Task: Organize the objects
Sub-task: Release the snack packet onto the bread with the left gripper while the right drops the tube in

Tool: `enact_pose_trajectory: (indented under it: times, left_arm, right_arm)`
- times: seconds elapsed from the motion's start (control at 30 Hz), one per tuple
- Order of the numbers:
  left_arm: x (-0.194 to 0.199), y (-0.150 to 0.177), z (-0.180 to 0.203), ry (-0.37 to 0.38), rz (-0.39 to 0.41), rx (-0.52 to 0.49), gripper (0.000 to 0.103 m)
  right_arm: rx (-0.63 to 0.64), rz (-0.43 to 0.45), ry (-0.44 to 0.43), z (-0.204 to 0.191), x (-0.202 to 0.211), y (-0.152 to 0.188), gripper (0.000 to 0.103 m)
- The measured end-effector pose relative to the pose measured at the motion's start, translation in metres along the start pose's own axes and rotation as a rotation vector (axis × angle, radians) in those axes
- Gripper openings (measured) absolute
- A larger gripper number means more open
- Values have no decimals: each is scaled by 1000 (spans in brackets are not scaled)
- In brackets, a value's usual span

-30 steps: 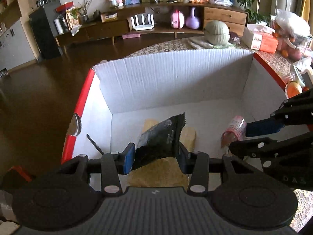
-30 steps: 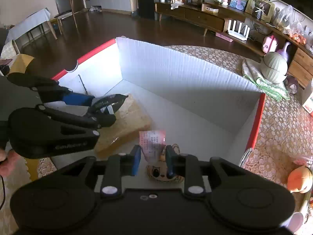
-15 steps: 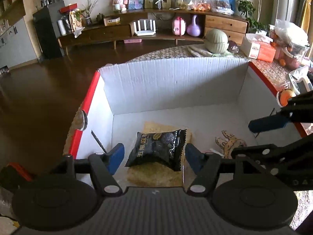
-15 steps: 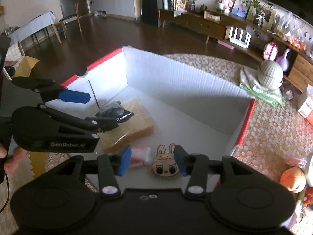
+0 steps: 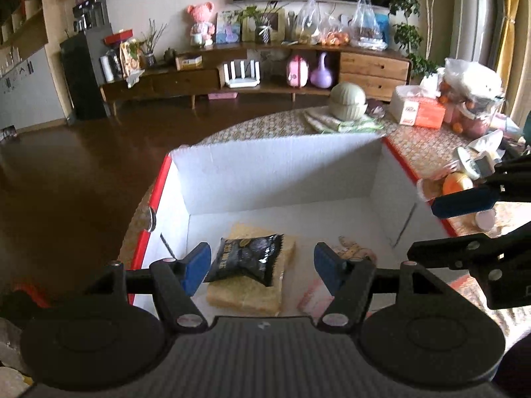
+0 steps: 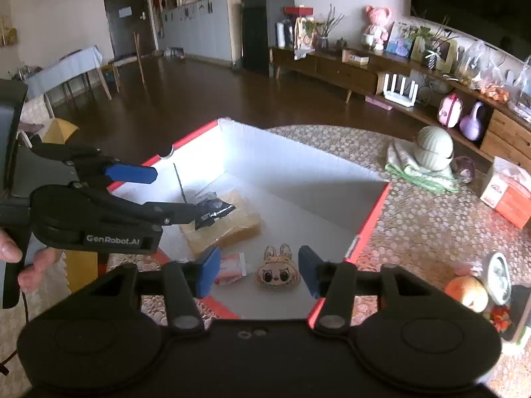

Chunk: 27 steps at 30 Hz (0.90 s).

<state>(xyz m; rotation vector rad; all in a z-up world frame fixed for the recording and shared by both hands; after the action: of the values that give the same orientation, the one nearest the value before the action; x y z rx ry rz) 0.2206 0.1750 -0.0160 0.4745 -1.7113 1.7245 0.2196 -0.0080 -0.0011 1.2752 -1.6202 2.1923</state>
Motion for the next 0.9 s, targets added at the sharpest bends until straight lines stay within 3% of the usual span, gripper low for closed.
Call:
enact_pose_trajectory:
  times: [0.17,0.23,0.33,0.5,0.9]
  left_arm:
    - [19,-6,18,14,35,-18,68]
    - [26,-6,27,21,49,-21,78]
    - [36,-6,41,37,68,-27,79]
    - [48,-2,64,56,94,-21,83]
    - [55,9,120,139,146,34,87]
  right_arm:
    - [-33,44,-12,12,29,8,64]
    - [-47,58,-14,17,40,13,64]
    - [-68,85,-6,24,56,21,76]
    - [-91,108,12,37,76,39,82]
    - [-109,148,131,80,109,93,92]
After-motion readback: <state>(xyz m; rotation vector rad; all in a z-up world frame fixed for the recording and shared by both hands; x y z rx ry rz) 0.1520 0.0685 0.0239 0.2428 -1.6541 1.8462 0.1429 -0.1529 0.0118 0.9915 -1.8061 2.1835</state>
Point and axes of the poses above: each gripper's, at about its wrist camera, not at the fingertips, and x roughly against the way its jaws point, z to its right, y to its underside, the point moved 4 cm from there along -x, roughly the way its jaws point, and after that the axes turned 12 degrees about y, right-handed, at the moved point
